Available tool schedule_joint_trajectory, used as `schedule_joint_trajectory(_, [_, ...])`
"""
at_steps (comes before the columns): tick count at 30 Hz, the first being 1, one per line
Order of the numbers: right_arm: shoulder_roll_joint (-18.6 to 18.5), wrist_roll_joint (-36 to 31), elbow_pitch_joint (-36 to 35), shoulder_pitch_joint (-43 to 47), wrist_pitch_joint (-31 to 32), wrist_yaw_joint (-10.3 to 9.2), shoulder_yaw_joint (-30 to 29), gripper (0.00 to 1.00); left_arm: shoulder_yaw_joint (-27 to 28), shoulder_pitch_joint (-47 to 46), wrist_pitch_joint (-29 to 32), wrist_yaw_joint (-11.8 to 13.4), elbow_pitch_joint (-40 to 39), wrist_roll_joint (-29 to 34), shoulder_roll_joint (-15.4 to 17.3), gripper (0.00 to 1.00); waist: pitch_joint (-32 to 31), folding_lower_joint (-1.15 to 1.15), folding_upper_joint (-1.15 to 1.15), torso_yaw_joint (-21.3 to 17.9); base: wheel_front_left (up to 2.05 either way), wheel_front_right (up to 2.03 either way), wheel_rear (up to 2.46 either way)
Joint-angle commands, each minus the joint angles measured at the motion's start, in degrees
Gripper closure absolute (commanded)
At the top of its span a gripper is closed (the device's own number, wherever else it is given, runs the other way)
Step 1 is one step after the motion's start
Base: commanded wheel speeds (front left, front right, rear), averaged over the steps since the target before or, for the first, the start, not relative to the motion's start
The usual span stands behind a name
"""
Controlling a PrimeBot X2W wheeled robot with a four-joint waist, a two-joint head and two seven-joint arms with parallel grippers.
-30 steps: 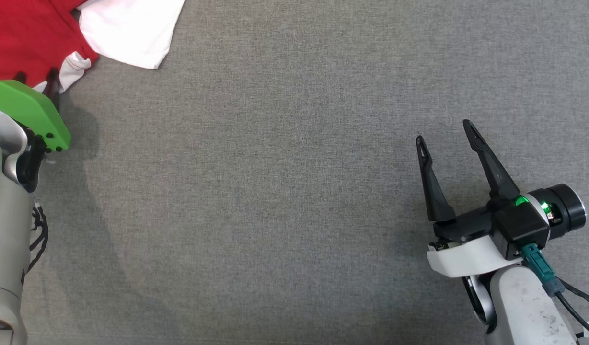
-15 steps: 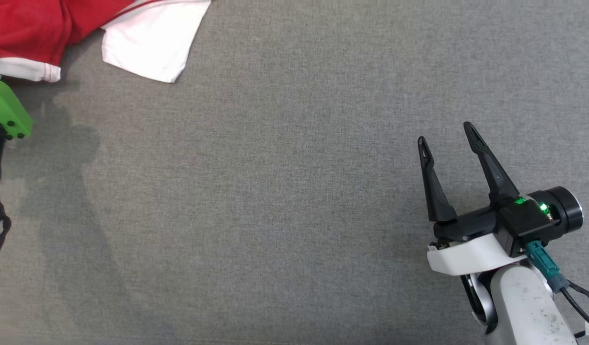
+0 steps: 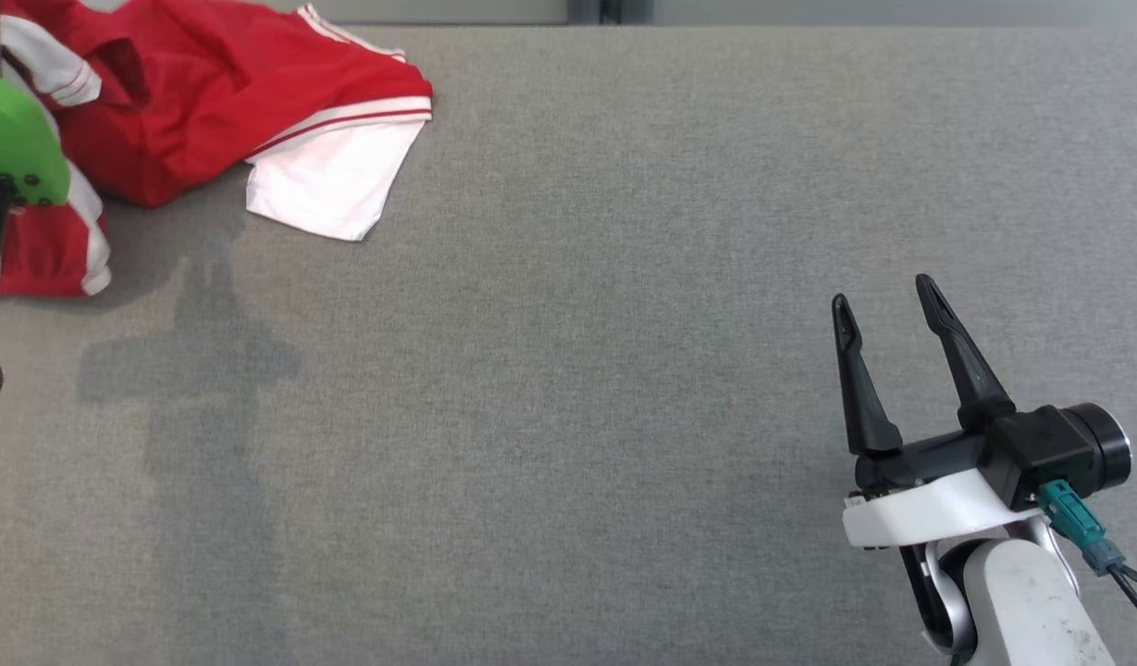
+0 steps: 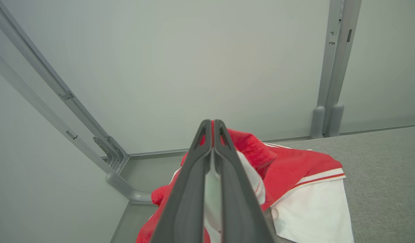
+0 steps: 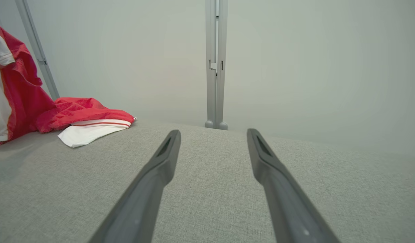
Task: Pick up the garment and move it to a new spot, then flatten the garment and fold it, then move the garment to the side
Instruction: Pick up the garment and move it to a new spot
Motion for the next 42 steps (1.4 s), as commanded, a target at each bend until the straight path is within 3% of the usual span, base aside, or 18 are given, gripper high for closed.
schedule_joint_trajectory(1, [-0.2, 0.7, 0.2, 1.2, -0.2, 0.00, -0.5, 0.00, -1.2, -0.4, 0.4, -0.2, -1.9, -0.3, 0.1, 1.00, -5.1, 0.00, 0.00, -2.8, 0.00, 0.00, 0.00])
schedule_joint_trajectory(11, [-0.1, 2.3, 0.3, 3.4, -0.2, 0.00, -1.9, 0.00, -10.3, 0.5, 6.4, -0.2, -17.9, -4.2, 0.9, 1.00, -9.2, 0.00, 0.00, -9.5, 0.00, 0.00, 0.00])
schedule_joint_trajectory(19, [-0.1, 3.8, -0.3, 2.5, -0.2, 0.01, -1.9, 0.00, -14.1, 1.7, 9.3, 0.4, -26.2, -5.5, -5.0, 1.00, -7.0, 0.00, 0.00, -16.2, 0.00, 0.00, 0.00])
schedule_joint_trajectory(24, [-0.1, 4.9, -0.3, 1.3, -0.2, 0.01, -1.8, 0.00, -17.4, 4.7, 8.8, 0.4, -24.9, -6.3, -11.0, 1.00, -4.1, 0.00, 0.00, -20.2, 0.00, 0.00, 0.00])
schedule_joint_trajectory(31, [-0.1, 6.5, 0.0, -0.2, -0.2, 0.01, -1.4, 0.00, -20.4, 7.7, 3.2, 0.2, -17.6, -7.4, -19.5, 1.00, -0.6, 0.00, 0.00, -25.3, 0.00, 0.00, 0.00])
schedule_joint_trajectory(35, [-0.1, 7.0, 0.1, -0.3, -0.2, 0.01, -1.4, 0.00, -21.9, 8.7, 0.5, 0.0, -13.5, -8.6, -22.5, 1.00, 0.4, 0.00, 0.00, -26.8, 0.00, 0.00, 0.00])
schedule_joint_trajectory(39, [-0.1, 7.2, 0.5, -0.3, -0.2, 0.01, -1.1, 0.00, -23.0, 9.9, -1.3, 0.0, -10.2, -11.3, -23.4, 1.00, 0.6, 0.00, 0.00, -27.0, 0.00, 0.00, 0.00])
schedule_joint_trajectory(40, [-0.1, 7.3, 0.6, -0.4, -0.2, 0.01, -1.0, 0.00, -23.1, 10.3, -1.8, 0.0, -9.5, -11.7, -23.5, 0.82, 0.6, 0.00, 0.00, -27.0, 0.00, 0.00, 0.00])
schedule_joint_trajectory(41, [-0.1, 7.4, 0.7, -0.5, -0.2, 0.01, -0.9, 0.00, -23.5, 10.8, -2.3, 0.1, -8.9, -12.4, -23.6, 0.10, 0.6, 0.00, 0.00, -26.9, 0.00, 0.00, 0.00])
schedule_joint_trajectory(42, [-0.1, 7.5, 0.7, -0.6, -0.2, 0.01, -0.9, 0.00, -24.1, 11.3, -2.7, 0.1, -8.8, -13.1, -23.7, 0.00, 0.6, 0.00, 0.00, -26.7, 0.00, 0.00, 0.00])
